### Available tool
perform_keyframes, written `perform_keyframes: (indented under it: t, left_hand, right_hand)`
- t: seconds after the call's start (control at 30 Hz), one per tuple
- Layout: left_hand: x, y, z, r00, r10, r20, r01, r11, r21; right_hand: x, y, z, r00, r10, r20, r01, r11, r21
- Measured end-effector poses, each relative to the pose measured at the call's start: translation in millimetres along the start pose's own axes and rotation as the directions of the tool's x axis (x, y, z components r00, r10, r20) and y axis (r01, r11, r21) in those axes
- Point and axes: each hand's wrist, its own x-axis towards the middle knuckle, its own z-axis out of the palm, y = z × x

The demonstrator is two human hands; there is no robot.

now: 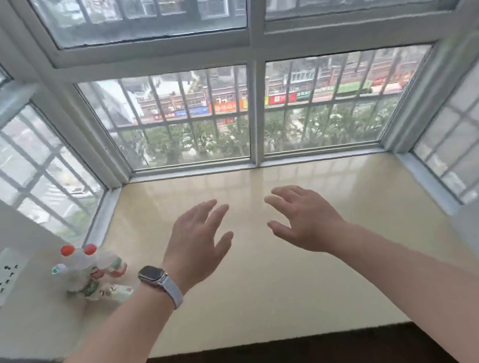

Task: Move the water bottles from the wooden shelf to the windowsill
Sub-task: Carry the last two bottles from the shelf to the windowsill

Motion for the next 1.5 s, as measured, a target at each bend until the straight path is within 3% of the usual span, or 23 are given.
perform_keyframes:
  t: [0.27,0.5,0.97,1.5]
  left_hand:
    - [36,142,17,0.953,0.304,-0.015,-0.303,0.952,0.053]
    - [60,245,26,0.836,0.548,0.009,-0.544,0.826,0.147]
    - [138,385,74,0.443,0.896,0.01,-0.894,0.441,0.08]
    - [215,495,112,0.066,0.995,-0.068,-0.997,0.063,-0.043]
  right_hand:
    - [-138,84,-26,0.961,0.238,-0.144,-0.239,0.971,0.009]
    - [-236,132,-31,0.882,0.431,-0.19,-0.426,0.902,0.07]
    - [-338,187,-39,0.589,0.779,-0.214,-0.781,0.617,0.098]
    - [-366,210,-61,0.216,0.933,-0.287,-0.964,0.251,0.088]
